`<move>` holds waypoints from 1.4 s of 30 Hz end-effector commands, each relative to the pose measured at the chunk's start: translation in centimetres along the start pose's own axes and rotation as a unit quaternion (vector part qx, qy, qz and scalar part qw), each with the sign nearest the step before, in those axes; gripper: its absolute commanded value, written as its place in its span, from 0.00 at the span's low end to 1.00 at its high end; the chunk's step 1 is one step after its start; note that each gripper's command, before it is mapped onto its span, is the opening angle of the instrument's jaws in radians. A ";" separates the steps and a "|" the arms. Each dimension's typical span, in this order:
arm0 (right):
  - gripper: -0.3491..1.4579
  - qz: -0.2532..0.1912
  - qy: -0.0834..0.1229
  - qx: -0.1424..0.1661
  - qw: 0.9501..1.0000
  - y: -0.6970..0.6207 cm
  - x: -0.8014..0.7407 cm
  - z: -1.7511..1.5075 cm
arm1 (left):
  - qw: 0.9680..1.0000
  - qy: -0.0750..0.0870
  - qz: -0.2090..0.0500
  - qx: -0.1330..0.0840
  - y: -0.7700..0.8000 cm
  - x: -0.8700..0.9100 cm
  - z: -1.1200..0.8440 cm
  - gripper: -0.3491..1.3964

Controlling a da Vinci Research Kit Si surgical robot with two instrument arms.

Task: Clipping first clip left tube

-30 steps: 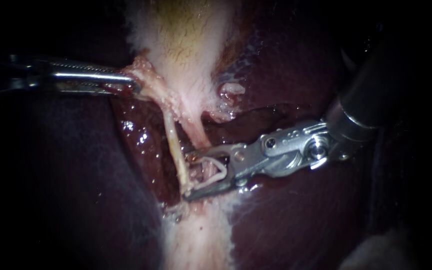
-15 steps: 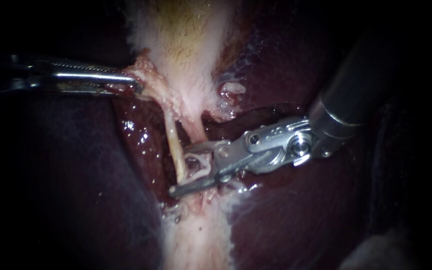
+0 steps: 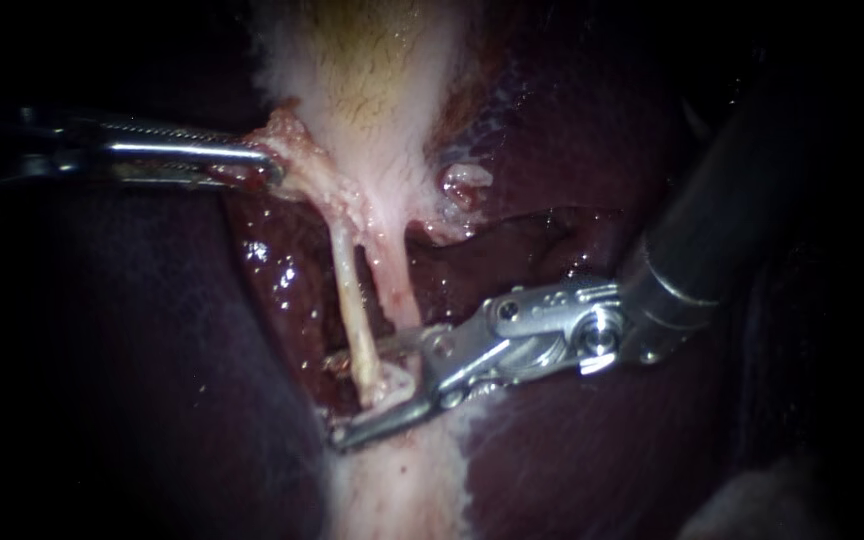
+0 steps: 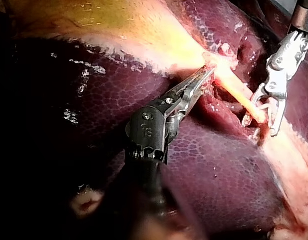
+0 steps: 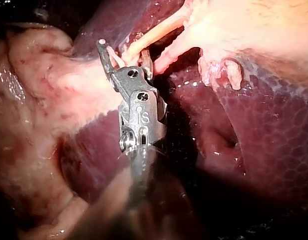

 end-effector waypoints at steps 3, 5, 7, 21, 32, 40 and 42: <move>0.45 -0.003 0.006 0.009 1.000 -0.05 0.03 0.04 | 1.000 0.000 0.000 0.000 -0.02 -0.01 0.01 0.00; 0.45 -0.005 0.009 0.015 1.000 -0.08 0.05 0.06 | 1.000 0.000 0.000 0.000 -0.04 -0.01 0.01 0.00; 0.45 -0.007 0.010 0.019 1.000 -0.10 0.08 0.10 | 1.000 0.000 0.000 0.000 -0.06 -0.01 0.01 0.00; 0.42 -0.005 0.019 0.043 0.999 -0.17 0.15 0.19 | 1.000 0.000 0.000 0.000 -0.08 -0.01 0.02 0.00; 0.33 -0.006 0.019 0.044 0.999 -0.13 0.18 0.18 | 1.000 0.000 0.000 0.000 -0.09 -0.01 0.02 0.00; 0.14 -0.006 0.019 0.046 0.999 -0.12 0.17 0.15 | 1.000 0.000 0.000 0.000 -0.09 -0.02 0.02 0.00; 0.05 -0.003 0.019 0.046 0.999 -0.12 0.16 0.14 | 1.000 0.000 0.000 0.000 -0.09 -0.02 0.02 0.00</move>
